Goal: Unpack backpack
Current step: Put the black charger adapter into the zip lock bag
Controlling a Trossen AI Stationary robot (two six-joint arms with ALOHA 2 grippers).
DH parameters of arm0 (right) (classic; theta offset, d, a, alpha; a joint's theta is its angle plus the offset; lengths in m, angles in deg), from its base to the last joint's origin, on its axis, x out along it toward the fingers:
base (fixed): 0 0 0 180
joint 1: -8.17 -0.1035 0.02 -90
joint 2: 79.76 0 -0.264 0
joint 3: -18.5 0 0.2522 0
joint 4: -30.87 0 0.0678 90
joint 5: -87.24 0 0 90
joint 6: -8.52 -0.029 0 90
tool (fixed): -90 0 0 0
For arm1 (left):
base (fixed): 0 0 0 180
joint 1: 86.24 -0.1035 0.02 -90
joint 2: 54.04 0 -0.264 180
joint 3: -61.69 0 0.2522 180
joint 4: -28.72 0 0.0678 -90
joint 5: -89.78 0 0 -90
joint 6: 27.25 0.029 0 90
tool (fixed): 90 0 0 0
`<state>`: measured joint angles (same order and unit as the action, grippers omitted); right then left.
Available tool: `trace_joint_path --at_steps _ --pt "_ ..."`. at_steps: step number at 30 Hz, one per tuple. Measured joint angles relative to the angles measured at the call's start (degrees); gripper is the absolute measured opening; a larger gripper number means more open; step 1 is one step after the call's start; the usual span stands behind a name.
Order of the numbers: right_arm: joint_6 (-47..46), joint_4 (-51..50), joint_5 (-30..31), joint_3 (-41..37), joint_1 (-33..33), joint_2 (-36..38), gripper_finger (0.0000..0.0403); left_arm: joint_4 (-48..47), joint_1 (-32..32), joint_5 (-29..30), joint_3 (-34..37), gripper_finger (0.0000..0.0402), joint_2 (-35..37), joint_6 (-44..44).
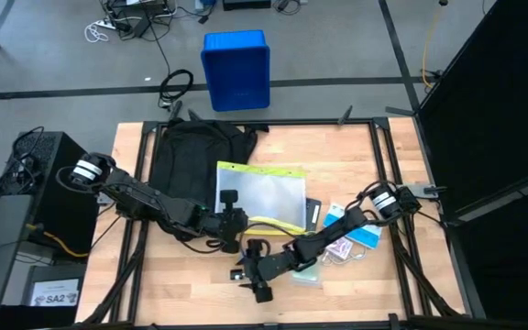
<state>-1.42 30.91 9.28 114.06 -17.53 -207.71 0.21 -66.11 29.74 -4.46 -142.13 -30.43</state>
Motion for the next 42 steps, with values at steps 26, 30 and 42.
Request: trace_joint_path --at_steps 26,30,42 --pt "0.57 -3.38 -2.26 7.12 1.08 -6.77 0.0114 -0.82 -0.25 -0.29 0.04 0.0000 0.00 -1.61" --pt "0.53 -5.78 -2.24 7.04 0.82 -5.56 0.0115 -1.10 -0.25 -0.27 0.04 0.0000 0.00 -1.76" --pt "0.85 -27.13 15.75 7.14 -3.66 5.02 0.0115 -1.29 -0.25 -0.27 0.04 0.0000 0.00 -2.87"
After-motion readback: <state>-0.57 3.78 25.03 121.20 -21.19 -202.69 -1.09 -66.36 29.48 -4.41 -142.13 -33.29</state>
